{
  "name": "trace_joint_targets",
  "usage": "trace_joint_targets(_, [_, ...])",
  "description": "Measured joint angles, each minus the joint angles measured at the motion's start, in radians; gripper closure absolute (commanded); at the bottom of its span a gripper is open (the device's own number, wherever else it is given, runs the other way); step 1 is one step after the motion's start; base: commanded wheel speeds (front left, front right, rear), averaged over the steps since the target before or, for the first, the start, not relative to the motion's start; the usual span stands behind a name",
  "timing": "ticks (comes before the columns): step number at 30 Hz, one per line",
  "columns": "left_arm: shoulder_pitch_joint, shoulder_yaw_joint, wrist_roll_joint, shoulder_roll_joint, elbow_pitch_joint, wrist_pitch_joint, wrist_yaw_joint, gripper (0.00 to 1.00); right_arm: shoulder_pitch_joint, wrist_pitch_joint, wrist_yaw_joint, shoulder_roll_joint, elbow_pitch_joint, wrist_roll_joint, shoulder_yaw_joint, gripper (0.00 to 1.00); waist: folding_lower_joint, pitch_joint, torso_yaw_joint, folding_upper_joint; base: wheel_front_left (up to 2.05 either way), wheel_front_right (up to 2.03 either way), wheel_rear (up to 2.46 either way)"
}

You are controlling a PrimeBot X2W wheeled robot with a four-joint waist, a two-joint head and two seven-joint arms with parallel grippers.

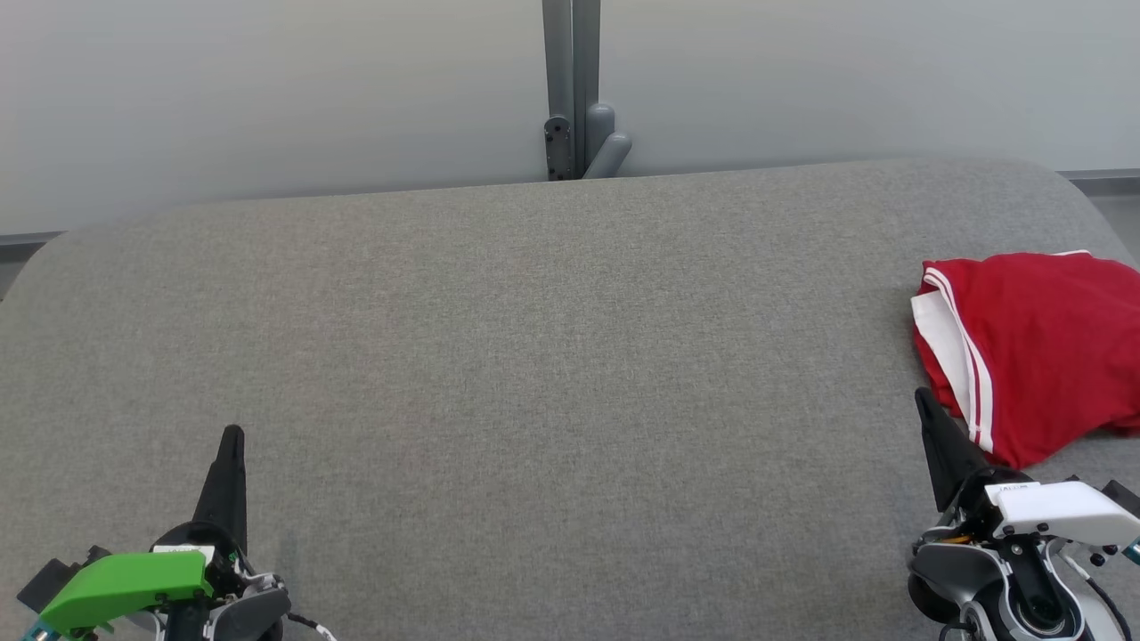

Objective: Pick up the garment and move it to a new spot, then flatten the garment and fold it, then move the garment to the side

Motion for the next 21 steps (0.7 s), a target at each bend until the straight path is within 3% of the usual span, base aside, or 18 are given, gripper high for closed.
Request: trace_joint_targets(21, [0.000, 0.000, -0.002, 0.000, -0.001, 0.001, -0.001, 1.00, 0.000, 0.003, 0.000, 0.000, 0.000, 0.004, -0.001, 1.00, 0.0000, 0.000, 0.000, 0.0000, 0.00, 0.00, 0.00])
